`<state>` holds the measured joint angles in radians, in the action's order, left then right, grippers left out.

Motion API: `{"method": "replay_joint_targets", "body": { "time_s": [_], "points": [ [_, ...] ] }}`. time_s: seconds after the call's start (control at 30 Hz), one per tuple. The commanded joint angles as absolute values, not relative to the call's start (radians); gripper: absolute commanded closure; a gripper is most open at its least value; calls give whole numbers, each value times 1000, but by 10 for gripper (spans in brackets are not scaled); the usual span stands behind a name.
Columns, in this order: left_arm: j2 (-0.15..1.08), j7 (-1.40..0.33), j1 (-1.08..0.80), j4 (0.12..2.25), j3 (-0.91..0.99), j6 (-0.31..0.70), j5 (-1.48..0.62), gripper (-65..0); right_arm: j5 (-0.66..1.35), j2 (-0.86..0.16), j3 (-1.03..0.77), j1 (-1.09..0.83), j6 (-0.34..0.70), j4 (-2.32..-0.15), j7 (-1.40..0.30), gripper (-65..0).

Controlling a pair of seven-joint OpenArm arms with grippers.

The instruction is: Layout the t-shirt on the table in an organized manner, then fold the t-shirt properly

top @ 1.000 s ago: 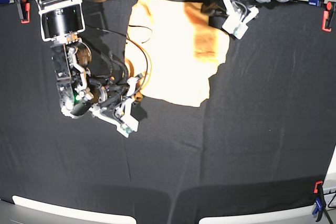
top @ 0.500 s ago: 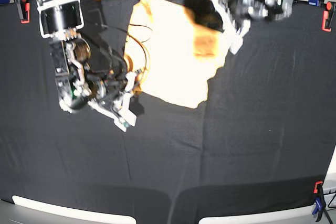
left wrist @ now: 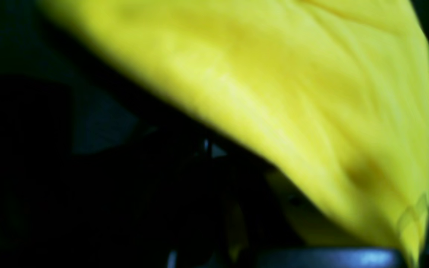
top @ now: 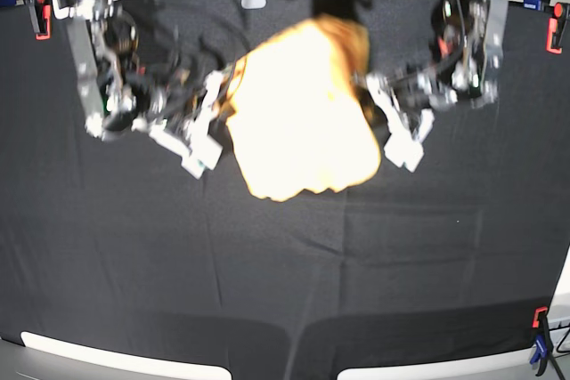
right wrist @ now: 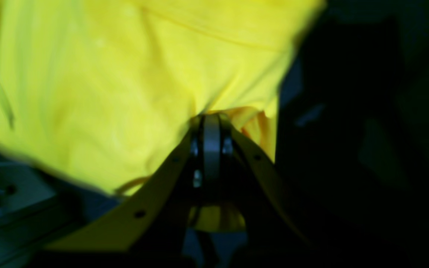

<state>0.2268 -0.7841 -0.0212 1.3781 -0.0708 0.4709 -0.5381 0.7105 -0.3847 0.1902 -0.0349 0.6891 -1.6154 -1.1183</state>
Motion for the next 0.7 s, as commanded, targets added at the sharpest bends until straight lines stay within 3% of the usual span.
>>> {"method": "replay_joint_targets", "body": {
  "time_s": [0.0, 0.33, 0.47, 0.67],
  "points": [
    [234, -773, 7, 1383, -66, 455, -512, 0, 746, -390, 189, -43, 698, -1647, -1106, 0],
    [248, -769, 62, 1402, -66, 442, -491, 0, 699, -390, 142, -170, 669, -1755, -1023, 0],
    [267, -777, 16, 1501, -54, 382, -489, 0, 701, -390, -2, -170, 643, -1757, -994, 0],
    [266, -788, -165, 1771, 64, 371, -487, 0, 764, -390, -250, -218, 643, -1788, -1044, 0]
  ]
}}
